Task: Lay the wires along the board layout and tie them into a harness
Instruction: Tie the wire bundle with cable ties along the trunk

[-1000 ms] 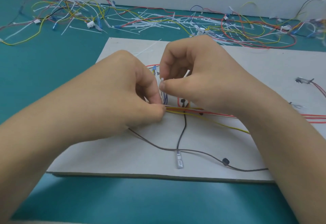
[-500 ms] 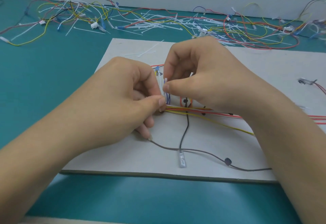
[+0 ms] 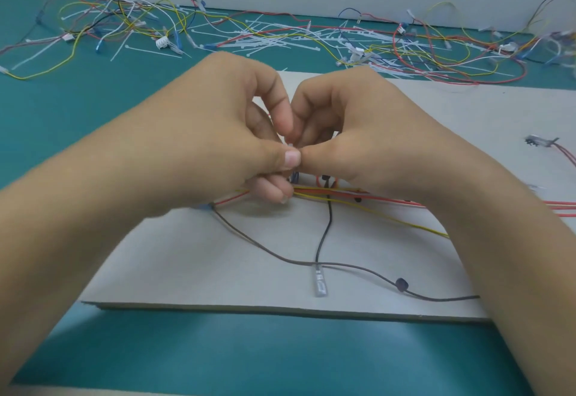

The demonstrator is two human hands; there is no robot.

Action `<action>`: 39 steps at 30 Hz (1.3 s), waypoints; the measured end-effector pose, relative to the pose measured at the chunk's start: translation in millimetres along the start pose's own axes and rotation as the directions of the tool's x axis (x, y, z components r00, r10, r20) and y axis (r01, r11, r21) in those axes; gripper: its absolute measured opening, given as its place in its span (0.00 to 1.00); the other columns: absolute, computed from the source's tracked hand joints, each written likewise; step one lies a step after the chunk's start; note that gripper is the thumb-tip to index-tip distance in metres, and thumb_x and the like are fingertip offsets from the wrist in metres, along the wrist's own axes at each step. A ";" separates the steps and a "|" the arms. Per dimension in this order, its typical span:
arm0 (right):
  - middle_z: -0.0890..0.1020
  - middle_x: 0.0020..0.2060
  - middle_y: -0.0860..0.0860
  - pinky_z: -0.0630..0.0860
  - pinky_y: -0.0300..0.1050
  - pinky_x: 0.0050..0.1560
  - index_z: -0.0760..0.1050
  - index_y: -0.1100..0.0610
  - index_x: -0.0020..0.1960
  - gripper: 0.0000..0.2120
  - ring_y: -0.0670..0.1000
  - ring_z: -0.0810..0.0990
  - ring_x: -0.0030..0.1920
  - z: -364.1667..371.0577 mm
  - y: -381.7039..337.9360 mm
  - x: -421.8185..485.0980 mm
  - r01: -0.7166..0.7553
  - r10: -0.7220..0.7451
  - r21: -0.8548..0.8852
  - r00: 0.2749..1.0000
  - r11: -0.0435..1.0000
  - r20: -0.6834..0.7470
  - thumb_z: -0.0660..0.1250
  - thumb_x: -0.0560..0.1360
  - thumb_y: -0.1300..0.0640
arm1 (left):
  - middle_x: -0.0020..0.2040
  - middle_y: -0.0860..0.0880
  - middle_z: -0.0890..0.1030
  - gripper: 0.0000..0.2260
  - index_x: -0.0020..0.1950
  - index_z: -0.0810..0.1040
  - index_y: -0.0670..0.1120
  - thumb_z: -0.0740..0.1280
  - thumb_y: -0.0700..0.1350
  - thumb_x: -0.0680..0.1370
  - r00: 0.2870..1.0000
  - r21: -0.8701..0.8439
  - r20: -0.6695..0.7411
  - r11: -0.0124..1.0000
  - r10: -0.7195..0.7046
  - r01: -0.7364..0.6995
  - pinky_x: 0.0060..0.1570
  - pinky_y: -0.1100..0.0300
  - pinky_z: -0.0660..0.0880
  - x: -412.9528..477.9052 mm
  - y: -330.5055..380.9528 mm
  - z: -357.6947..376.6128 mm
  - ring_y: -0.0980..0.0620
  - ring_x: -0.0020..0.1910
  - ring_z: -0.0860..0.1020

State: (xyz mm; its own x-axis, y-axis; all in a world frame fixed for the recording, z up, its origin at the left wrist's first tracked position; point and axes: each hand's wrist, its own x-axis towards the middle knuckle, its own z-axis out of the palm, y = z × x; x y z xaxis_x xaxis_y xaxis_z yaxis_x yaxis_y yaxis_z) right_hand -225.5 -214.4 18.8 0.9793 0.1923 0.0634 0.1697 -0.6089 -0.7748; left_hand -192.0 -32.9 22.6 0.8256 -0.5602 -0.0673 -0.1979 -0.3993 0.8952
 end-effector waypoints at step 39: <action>0.85 0.31 0.53 0.76 0.41 0.34 0.83 0.57 0.38 0.07 0.48 0.81 0.31 -5.4 -1.0 -1.2 -0.062 0.057 0.063 0.996 0.996 0.072 0.78 0.67 0.66 | 0.40 0.36 0.86 0.14 0.46 0.79 0.40 0.78 0.37 0.63 0.994 -0.254 0.049 0.962 -0.095 0.104 0.37 0.57 0.83 7.0 -15.7 -17.9 0.39 0.38 0.87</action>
State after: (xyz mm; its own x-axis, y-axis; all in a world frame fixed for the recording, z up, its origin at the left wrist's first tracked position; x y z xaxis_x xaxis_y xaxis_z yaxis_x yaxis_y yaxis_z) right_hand -226.3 -218.2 22.8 0.9770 0.2118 -0.0264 0.1016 -0.5703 -0.8151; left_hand -173.7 -17.6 16.0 0.8139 -0.5547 -0.1731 0.0294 -0.2582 0.9656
